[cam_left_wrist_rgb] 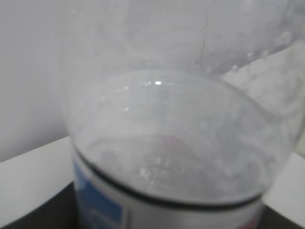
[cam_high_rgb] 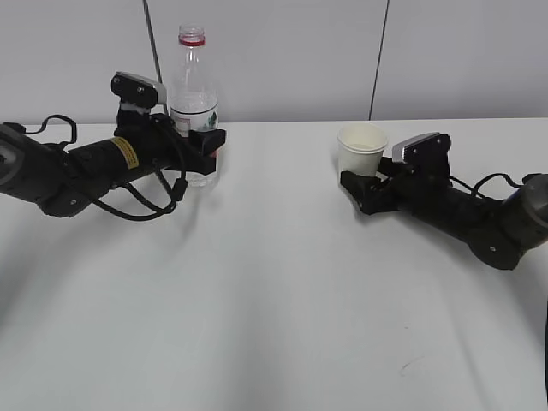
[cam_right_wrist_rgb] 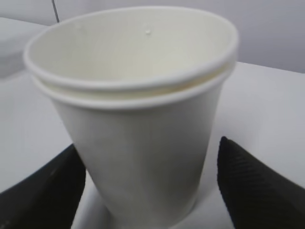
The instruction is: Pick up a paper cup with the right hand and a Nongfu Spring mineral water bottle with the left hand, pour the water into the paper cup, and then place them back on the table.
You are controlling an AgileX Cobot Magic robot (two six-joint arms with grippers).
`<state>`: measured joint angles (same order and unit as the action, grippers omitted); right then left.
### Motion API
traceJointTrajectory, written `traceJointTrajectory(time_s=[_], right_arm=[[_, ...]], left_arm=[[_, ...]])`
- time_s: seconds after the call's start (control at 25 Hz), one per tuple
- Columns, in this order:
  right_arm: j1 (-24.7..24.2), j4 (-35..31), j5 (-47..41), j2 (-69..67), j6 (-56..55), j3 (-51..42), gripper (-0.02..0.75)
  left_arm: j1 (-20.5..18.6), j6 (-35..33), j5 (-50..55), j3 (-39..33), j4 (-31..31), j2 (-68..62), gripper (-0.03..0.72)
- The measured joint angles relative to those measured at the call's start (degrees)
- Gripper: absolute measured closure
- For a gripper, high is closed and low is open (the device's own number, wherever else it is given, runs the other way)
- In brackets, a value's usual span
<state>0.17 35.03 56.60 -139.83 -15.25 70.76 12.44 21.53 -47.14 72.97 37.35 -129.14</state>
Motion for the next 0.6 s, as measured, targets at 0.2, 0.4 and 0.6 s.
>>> traceJointTrajectory(time_s=[0.2, 0.4, 0.6], right_arm=[[-0.17, -0.76, 1.96, 0.00, 0.00, -2.30, 0.099], [-0.76, -2.08, 3.77, 1.12, 0.98, -5.85, 0.099], [-1.44, -2.47, 7.54, 3.81, 1.22, -10.74, 0.099]], left_arm=[[0.00, 0.00, 1.30, 0.00, 0.00, 0.00, 0.323], [0.00, 0.00, 1.36, 0.00, 0.00, 0.00, 0.323], [0.00, 0.00, 1.16, 0.00, 0.00, 0.00, 0.323]])
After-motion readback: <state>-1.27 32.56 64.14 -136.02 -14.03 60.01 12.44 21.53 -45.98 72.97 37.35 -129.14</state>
